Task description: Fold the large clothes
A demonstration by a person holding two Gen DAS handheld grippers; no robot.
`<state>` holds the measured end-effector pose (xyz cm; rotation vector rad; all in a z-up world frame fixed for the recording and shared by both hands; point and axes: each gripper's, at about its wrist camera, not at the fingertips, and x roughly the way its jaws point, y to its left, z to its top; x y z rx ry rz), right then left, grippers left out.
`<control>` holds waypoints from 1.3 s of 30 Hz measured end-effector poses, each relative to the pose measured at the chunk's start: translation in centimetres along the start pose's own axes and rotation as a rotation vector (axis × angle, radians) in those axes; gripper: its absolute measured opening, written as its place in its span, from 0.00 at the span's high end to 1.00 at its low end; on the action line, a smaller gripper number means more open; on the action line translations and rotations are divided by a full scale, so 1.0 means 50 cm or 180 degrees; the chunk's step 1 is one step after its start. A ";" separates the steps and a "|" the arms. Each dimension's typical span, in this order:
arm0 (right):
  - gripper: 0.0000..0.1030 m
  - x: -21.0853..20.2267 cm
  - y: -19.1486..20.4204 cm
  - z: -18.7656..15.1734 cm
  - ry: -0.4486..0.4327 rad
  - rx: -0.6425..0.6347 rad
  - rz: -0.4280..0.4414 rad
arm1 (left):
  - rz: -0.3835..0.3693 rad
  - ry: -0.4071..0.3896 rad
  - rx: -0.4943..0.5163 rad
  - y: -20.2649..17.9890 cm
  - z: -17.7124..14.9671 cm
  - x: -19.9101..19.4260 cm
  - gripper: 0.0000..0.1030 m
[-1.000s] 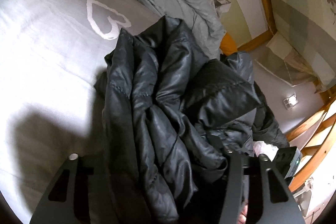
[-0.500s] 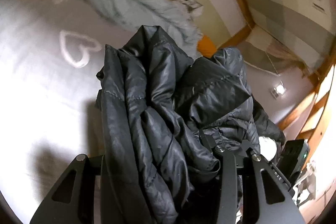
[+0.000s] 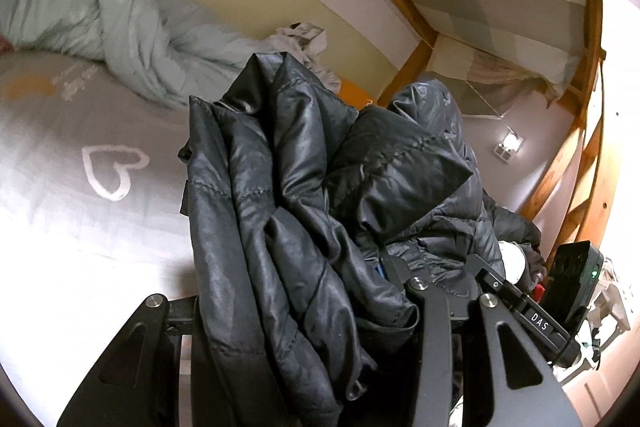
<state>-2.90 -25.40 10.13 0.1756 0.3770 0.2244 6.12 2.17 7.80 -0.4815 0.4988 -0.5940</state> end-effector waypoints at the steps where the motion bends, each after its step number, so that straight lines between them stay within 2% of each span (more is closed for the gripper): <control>1: 0.49 -0.011 -0.003 0.003 -0.0021 0.0009 0.0003 | 0.0002 -0.0007 0.0030 -0.009 0.002 -0.003 0.59; 9: 0.49 -0.083 -0.031 0.019 -0.0177 0.0087 -0.0054 | -0.0070 -0.0023 0.0181 -0.077 0.012 0.004 0.59; 19: 0.49 -0.126 -0.094 0.029 -0.0264 0.0053 -0.0259 | -0.0131 0.0071 0.0375 -0.142 0.005 0.079 0.59; 25: 0.49 -0.114 -0.182 0.064 -0.0387 0.0031 -0.0460 | -0.0226 0.0112 0.0492 -0.184 0.030 0.190 0.59; 32: 0.49 -0.064 -0.342 0.117 -0.0480 0.0092 -0.0806 | -0.0379 0.0270 0.0551 -0.235 0.053 0.392 0.59; 36: 0.49 -0.014 -0.440 0.127 -0.0463 0.0187 -0.0974 | -0.0402 0.0342 0.0636 -0.256 0.054 0.499 0.59; 39: 0.49 0.032 -0.504 0.125 -0.0349 0.0266 -0.1080 | -0.0416 0.0422 0.0731 -0.256 0.044 0.581 0.59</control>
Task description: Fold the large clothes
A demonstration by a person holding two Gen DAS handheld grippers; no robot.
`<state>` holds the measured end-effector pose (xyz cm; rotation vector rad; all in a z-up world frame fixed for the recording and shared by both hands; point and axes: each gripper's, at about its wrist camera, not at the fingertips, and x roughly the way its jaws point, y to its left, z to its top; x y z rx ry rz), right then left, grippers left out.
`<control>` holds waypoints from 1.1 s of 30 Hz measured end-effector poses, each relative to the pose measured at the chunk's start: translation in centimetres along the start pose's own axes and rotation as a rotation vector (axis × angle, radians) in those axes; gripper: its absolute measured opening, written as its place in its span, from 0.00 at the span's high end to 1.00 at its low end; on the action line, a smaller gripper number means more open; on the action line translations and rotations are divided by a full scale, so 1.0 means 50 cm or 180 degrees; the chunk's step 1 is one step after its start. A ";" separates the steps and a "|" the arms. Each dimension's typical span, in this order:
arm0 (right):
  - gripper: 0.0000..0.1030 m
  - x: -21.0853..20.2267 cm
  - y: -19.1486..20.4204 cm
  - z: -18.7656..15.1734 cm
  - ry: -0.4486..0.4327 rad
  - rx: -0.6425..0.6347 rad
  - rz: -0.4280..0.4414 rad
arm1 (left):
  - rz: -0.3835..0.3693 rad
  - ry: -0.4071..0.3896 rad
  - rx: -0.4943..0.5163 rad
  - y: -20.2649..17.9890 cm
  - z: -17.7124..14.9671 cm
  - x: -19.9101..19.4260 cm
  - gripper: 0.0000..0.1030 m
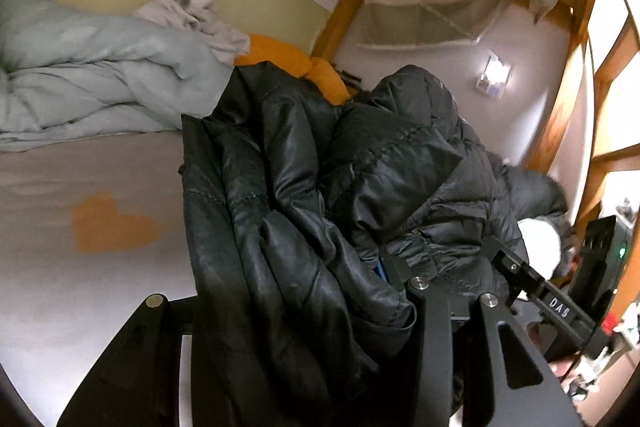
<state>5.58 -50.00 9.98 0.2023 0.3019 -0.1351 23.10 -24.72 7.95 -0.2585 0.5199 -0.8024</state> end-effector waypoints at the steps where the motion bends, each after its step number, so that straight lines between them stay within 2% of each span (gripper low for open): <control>1: 0.49 0.017 -0.013 -0.004 0.0029 0.0031 -0.0023 | -0.0006 0.0034 -0.0002 0.007 -0.002 0.027 0.59; 3: 0.49 0.059 -0.032 -0.015 0.0112 0.0002 -0.0120 | 0.0028 0.0141 -0.0034 0.023 -0.009 0.086 0.59; 8: 0.49 0.139 -0.058 -0.045 0.0269 -0.0051 -0.0289 | 0.0273 0.0259 0.0021 0.042 -0.046 0.164 0.59; 12: 0.49 0.176 -0.053 -0.071 0.0479 -0.0095 -0.0260 | 0.0400 0.0329 -0.0028 0.069 -0.070 0.175 0.57; 14: 0.49 0.190 -0.044 -0.079 0.0555 -0.0118 -0.0232 | 0.0508 0.0357 0.0036 0.077 -0.075 0.163 0.49; 17: 0.46 0.197 -0.031 -0.084 0.0557 -0.0138 -0.0301 | 0.0857 0.0348 0.0252 0.070 -0.077 0.153 0.38; 21: 0.35 0.183 0.000 -0.092 0.0423 -0.0326 -0.0486 | 0.1339 0.0138 0.0743 0.032 -0.073 0.122 0.23; 23: 0.31 0.172 0.007 -0.093 0.0391 -0.0320 -0.0511 | 0.1462 0.0003 0.0887 0.015 -0.078 0.100 0.17; 24: 0.26 0.166 0.008 -0.094 0.0366 -0.0300 -0.0532 | 0.1495 -0.0073 0.0919 0.007 -0.083 0.086 0.14; 25: 0.23 0.159 0.008 -0.093 0.0313 -0.0285 -0.0561 | 0.1523 -0.0161 0.0929 0.003 -0.086 0.072 0.08; 26: 0.17 0.150 0.009 -0.093 0.0249 -0.0287 -0.0587 | 0.1504 -0.0273 0.0920 -0.002 -0.089 0.053 0.02; 27: 0.16 0.140 0.011 -0.090 0.0197 -0.0306 -0.0601 | 0.1442 -0.0402 0.0896 -0.006 -0.092 0.033 0.00; 29: 0.15 0.127 0.016 -0.087 0.0155 -0.0368 -0.0618 | 0.1427 -0.0634 0.0829 -0.015 -0.103 -0.006 0.00; 31: 0.13 0.116 0.018 -0.087 0.0130 -0.0387 -0.0624 | 0.1461 -0.0709 0.0775 -0.017 -0.107 -0.030 0.00; 33: 0.06 0.104 0.017 -0.090 0.0084 -0.0359 -0.0626 | 0.1455 -0.0777 0.0751 -0.024 -0.119 -0.052 0.00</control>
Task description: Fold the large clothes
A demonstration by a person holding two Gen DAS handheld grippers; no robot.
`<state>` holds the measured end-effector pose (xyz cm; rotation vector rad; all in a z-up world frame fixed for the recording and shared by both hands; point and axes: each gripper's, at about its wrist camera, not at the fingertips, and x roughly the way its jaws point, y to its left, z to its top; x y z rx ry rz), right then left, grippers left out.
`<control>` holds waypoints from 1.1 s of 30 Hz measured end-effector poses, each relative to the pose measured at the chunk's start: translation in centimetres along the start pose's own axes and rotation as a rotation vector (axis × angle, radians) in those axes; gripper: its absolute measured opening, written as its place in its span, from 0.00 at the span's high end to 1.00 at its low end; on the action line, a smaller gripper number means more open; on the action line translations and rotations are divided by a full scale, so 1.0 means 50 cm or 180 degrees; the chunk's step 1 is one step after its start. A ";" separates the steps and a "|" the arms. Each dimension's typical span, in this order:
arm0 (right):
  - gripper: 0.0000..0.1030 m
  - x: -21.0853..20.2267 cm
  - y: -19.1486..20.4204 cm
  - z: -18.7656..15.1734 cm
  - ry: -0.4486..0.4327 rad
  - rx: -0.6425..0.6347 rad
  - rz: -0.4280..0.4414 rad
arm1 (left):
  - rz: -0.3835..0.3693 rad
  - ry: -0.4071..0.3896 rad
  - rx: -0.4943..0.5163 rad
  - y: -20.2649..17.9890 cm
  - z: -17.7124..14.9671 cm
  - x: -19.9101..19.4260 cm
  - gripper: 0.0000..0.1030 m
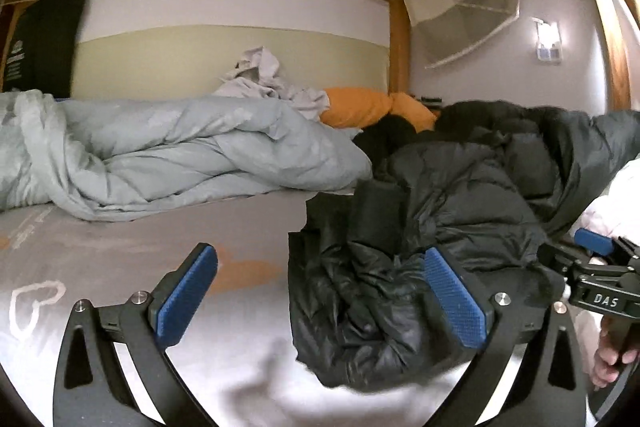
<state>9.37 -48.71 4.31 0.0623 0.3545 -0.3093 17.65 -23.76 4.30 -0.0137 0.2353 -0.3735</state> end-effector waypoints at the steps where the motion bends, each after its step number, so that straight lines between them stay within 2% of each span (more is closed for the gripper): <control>1: 0.04 -0.007 -0.002 -0.003 -0.0037 0.0030 0.0013 | 0.0009 -0.0034 0.0014 -0.001 -0.001 -0.010 0.00; 2: 0.00 -0.015 -0.002 -0.007 -0.0076 0.0052 0.0037 | 0.0028 -0.0067 0.0046 -0.004 -0.004 -0.021 0.00; 5: 0.00 -0.047 0.000 -0.023 -0.0255 0.0055 0.0210 | 0.0077 -0.0160 0.0080 -0.006 -0.016 -0.048 0.00; 11: 0.00 -0.102 0.007 -0.053 -0.0579 0.0118 0.0056 | 0.0167 -0.0214 0.0152 -0.010 -0.055 -0.064 0.00; 16: 0.00 -0.110 0.003 -0.071 -0.0549 0.0287 -0.0085 | 0.0201 -0.0371 0.0323 -0.031 -0.075 -0.081 0.00; 23: 0.00 -0.117 0.035 -0.073 -0.0635 0.0042 -0.0247 | 0.0291 -0.0503 0.0449 -0.043 -0.082 -0.095 0.00; 33: 0.00 -0.117 0.040 -0.073 -0.0656 -0.0009 -0.0287 | 0.0291 -0.0405 0.0364 -0.034 -0.072 -0.095 0.00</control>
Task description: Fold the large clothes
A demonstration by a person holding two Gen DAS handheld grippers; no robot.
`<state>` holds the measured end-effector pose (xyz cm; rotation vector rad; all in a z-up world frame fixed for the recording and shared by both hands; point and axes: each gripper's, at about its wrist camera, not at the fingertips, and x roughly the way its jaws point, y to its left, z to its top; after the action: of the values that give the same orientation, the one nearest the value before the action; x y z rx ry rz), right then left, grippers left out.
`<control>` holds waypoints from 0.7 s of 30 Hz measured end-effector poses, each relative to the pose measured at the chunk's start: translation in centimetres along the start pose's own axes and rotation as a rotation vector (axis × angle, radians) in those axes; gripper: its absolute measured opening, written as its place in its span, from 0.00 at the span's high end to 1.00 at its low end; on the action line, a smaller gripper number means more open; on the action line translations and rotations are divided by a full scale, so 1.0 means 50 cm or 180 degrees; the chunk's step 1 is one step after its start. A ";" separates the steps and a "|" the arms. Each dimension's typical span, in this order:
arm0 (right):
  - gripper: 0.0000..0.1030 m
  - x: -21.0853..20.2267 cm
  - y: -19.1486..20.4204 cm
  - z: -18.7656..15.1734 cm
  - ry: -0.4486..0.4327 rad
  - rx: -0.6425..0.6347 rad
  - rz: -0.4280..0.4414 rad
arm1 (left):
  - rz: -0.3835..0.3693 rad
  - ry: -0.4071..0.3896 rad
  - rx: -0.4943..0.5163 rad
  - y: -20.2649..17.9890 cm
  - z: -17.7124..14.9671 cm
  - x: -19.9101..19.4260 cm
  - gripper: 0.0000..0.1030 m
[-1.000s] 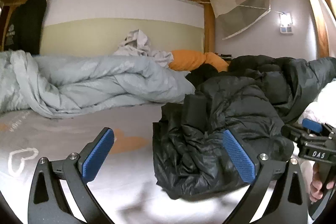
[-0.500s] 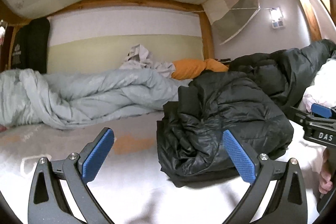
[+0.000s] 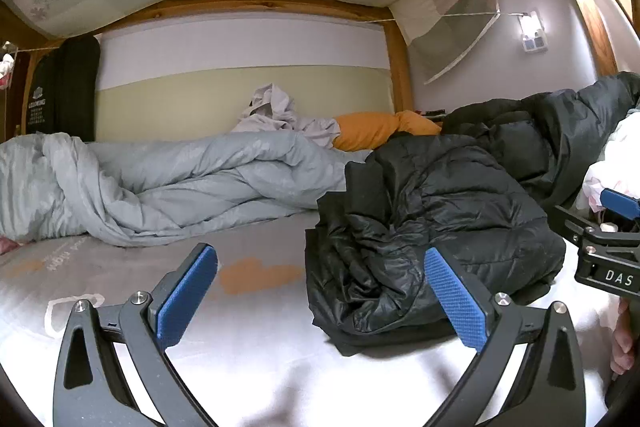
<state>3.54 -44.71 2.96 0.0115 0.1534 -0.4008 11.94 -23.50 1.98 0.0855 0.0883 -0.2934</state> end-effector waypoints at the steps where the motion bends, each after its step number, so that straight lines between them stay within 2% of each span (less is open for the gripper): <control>1: 0.00 -0.003 0.001 0.000 -0.0022 -0.0009 -0.0006 | 0.0002 -0.0002 0.0004 0.000 0.000 0.000 0.00; 7: 0.00 -0.014 0.011 -0.001 -0.0110 -0.0082 -0.0036 | -0.0008 0.0013 0.0025 0.001 0.002 0.003 0.00; 21: 0.00 -0.016 0.013 0.000 -0.0093 -0.0067 -0.0040 | -0.0024 0.0025 0.0022 0.005 0.004 0.006 0.00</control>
<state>3.05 -43.79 3.05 -0.0160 0.1290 -0.4119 12.33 -23.36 2.18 0.0933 0.0954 -0.3009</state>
